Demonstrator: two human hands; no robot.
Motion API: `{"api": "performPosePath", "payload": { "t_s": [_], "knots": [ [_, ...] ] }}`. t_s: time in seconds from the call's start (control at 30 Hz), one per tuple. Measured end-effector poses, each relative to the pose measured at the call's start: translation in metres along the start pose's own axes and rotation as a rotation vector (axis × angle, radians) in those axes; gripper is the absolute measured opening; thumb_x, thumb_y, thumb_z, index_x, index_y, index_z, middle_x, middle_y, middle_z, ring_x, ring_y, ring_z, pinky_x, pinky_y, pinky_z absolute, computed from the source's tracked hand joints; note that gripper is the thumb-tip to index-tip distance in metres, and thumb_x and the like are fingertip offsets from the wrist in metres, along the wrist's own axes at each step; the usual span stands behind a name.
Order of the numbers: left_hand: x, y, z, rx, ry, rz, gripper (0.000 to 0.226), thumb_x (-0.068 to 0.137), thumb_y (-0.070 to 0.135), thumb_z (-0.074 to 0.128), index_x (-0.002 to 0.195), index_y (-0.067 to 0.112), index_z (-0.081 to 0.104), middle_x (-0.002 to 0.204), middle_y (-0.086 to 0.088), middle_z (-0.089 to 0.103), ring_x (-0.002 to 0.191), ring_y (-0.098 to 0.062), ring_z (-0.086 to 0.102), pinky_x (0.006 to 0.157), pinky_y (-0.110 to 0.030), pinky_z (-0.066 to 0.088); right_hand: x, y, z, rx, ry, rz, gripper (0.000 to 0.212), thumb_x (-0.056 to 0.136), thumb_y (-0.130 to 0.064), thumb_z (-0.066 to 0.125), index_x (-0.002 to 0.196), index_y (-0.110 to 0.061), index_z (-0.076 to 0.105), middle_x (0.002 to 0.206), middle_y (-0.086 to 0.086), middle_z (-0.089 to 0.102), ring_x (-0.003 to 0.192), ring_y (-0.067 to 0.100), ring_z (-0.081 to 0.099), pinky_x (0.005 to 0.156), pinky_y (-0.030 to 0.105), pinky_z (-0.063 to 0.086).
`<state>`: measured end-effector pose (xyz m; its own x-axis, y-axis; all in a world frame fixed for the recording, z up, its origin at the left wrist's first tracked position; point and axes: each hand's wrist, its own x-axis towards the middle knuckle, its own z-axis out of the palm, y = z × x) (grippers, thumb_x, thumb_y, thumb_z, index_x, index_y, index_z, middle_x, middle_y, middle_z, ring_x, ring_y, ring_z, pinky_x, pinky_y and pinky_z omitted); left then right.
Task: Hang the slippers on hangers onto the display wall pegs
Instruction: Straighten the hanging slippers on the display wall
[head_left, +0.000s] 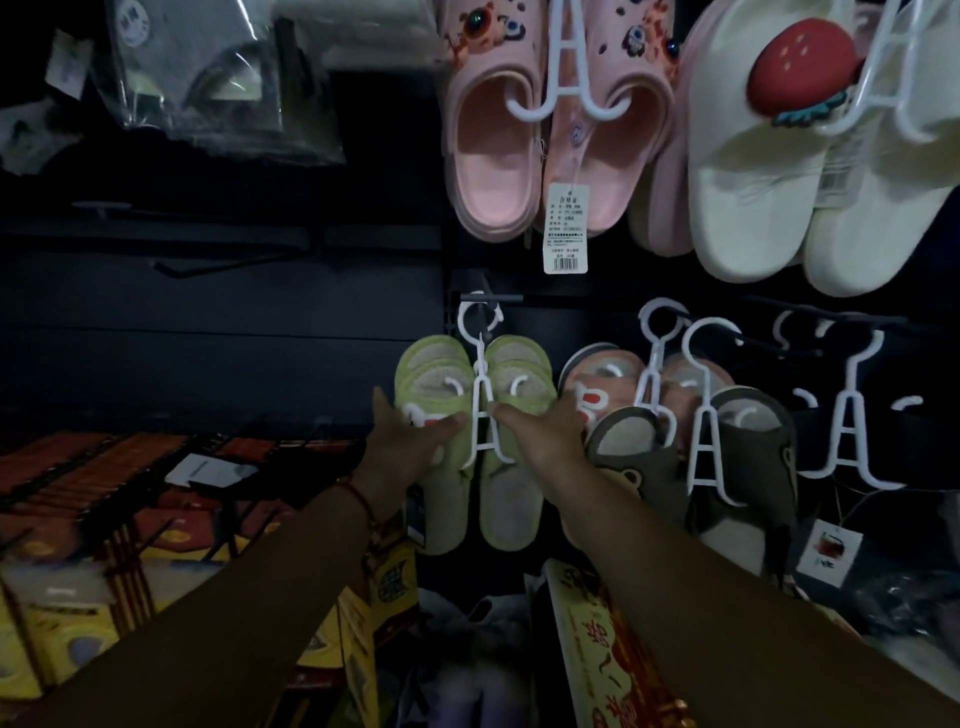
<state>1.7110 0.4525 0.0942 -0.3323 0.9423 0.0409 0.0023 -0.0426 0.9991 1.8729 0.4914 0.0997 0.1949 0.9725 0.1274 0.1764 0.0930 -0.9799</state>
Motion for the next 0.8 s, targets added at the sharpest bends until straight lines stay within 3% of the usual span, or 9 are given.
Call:
{"api": "performPosePath", "payload": {
  "t_s": [0.1,0.17,0.23,0.33,0.43,0.8],
  "knots": [
    [0.018,-0.008,-0.003,0.118,0.083,0.044,0.148,0.045,0.068,0.092,0.161,0.024,0.011,0.161,-0.01,0.034,0.141,-0.034,0.043,0.108,-0.05,0.047,0.005,-0.004,0.004,-0.02,0.019,-0.032,0.104,0.059,-0.047,0.089,0.143,-0.014,0.037,0.148,0.014,0.041,0.128,0.033,0.049,0.105,0.048,0.047],
    [0.043,-0.031,-0.003,0.191,0.141,0.079,0.144,0.032,0.084,0.083,0.151,0.019,0.034,0.147,-0.011,0.049,0.13,-0.036,0.053,0.1,-0.053,0.052,0.008,-0.002,0.009,-0.076,0.014,-0.054,0.099,0.065,-0.05,0.087,0.142,-0.013,0.037,0.15,0.013,0.037,0.13,0.033,0.047,0.107,0.047,0.045],
    [0.024,-0.021,0.004,0.288,0.196,0.114,0.123,0.044,0.074,0.081,0.142,0.013,0.039,0.139,-0.014,0.051,0.12,-0.037,0.057,0.096,-0.05,0.053,0.013,0.002,0.014,-0.132,-0.006,-0.064,0.112,0.074,-0.054,0.08,0.156,-0.01,0.018,0.159,0.014,0.025,0.143,0.034,0.034,0.115,0.048,0.036],
    [0.012,-0.013,0.019,0.328,0.217,0.105,0.092,0.074,0.043,0.086,0.139,0.01,0.03,0.139,-0.018,0.042,0.117,-0.04,0.053,0.089,-0.044,0.05,0.023,0.007,0.018,-0.178,-0.027,-0.057,0.112,0.086,-0.051,0.071,0.159,-0.006,-0.001,0.166,0.013,0.008,0.152,0.033,0.015,0.122,0.044,0.021],
    [0.025,-0.02,0.028,0.299,0.22,0.075,0.093,0.08,0.037,0.083,0.145,0.012,0.021,0.144,-0.023,0.039,0.12,-0.043,0.051,0.095,-0.05,0.05,0.03,0.007,0.02,-0.223,-0.035,-0.019,0.109,0.092,-0.05,0.065,0.157,-0.007,-0.011,0.167,0.012,-0.006,0.154,0.032,0.005,0.122,0.041,0.014],
    [0.04,-0.027,0.032,0.362,0.255,0.006,0.098,0.086,0.042,0.077,0.152,0.01,0.013,0.151,-0.024,0.032,0.129,-0.045,0.043,0.085,-0.04,0.033,0.03,0.007,0.03,-0.252,-0.018,0.025,0.108,0.093,-0.054,0.06,0.157,-0.011,-0.015,0.167,0.011,-0.009,0.153,0.034,0.003,0.121,0.041,0.011]
  ]
}}
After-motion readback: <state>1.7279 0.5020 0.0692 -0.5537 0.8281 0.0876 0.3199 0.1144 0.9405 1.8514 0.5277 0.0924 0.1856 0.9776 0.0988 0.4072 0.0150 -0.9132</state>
